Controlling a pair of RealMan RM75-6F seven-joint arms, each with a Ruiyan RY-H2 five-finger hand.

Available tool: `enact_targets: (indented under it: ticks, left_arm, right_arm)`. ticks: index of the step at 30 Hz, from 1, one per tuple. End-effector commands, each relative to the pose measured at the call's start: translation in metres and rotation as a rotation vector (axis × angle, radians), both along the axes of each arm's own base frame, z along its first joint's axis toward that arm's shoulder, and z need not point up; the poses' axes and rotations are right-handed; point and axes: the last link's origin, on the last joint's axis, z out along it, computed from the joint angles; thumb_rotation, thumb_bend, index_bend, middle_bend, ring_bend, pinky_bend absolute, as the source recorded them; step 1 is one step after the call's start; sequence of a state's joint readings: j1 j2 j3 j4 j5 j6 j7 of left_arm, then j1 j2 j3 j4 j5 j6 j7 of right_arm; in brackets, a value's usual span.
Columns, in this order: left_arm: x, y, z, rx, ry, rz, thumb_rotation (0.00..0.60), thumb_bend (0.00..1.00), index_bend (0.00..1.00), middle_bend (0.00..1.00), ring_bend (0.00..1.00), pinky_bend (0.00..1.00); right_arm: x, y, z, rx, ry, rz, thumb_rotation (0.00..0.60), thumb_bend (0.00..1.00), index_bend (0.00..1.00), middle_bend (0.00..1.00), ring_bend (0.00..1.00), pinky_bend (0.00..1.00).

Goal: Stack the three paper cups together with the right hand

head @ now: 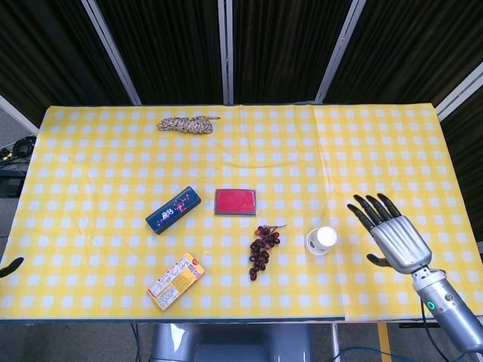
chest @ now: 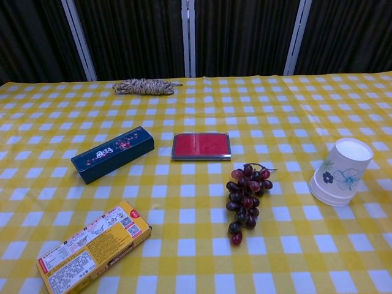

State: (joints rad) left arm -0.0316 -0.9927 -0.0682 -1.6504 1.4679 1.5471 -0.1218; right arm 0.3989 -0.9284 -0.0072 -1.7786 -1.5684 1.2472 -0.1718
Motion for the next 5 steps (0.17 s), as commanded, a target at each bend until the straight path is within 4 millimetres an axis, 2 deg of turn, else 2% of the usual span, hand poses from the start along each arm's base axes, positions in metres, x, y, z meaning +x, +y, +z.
enact_targets:
  ticks: [1,5]
  left_arm:
    - [-0.002,-0.001,-0.001,-0.01,0.002,0.007,0.6,0.0,0.0,0.0,0.0,0.0]
    - [-0.005,-0.003,-0.004,-0.036,-0.002,0.016,0.6,0.0,0.0,0.0,0.0,0.0]
  right_arm:
    - [-0.018,0.024,0.008,-0.13,-0.074,-0.065,0.6,0.0,0.0,0.0,0.0,0.0]
    - [-0.026,0.035,0.005,-0.207,-0.118,-0.084,0.6,0.0,0.0,0.0,0.0,0.0]
